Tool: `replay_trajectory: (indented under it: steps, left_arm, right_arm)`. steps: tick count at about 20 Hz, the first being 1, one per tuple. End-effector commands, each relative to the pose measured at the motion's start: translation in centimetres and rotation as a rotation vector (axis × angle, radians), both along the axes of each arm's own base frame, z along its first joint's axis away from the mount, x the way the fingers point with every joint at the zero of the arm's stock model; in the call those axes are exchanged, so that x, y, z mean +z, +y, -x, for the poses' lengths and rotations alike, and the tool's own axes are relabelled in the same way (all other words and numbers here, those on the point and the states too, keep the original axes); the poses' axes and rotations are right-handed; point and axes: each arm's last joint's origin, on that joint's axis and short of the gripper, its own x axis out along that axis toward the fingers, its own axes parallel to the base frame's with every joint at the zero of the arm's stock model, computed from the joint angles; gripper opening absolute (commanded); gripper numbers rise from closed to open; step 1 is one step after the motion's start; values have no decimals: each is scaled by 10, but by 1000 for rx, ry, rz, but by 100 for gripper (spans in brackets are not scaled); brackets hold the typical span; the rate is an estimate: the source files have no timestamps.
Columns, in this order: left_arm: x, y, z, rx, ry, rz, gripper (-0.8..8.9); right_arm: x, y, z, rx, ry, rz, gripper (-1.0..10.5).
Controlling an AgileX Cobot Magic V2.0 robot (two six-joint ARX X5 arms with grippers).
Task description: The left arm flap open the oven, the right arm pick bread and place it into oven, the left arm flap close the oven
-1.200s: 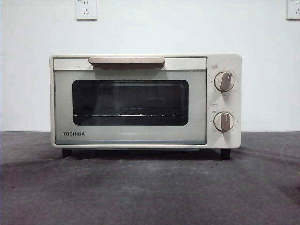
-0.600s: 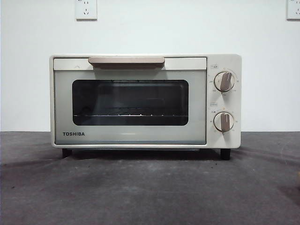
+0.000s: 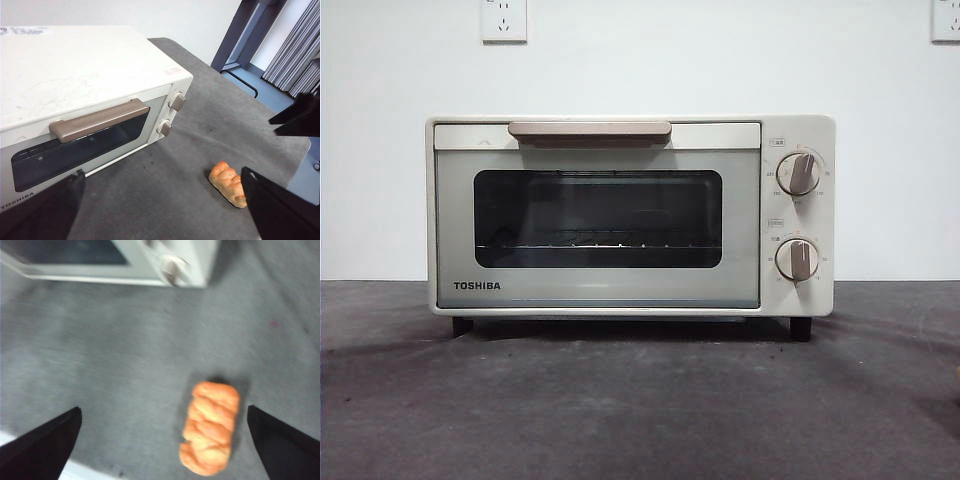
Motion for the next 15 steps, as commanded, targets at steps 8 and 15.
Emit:
replay_trajectory:
  steps: [8, 15]
  left_arm:
    - [7, -1, 0, -12, -37, 0, 500]
    - [4, -3, -5, -12, -14, -8, 500]
  right_arm:
    - [-91, 18, -41, -27, 268, 92, 575]
    - [-133, 38, -63, -34, 411, 244, 572]
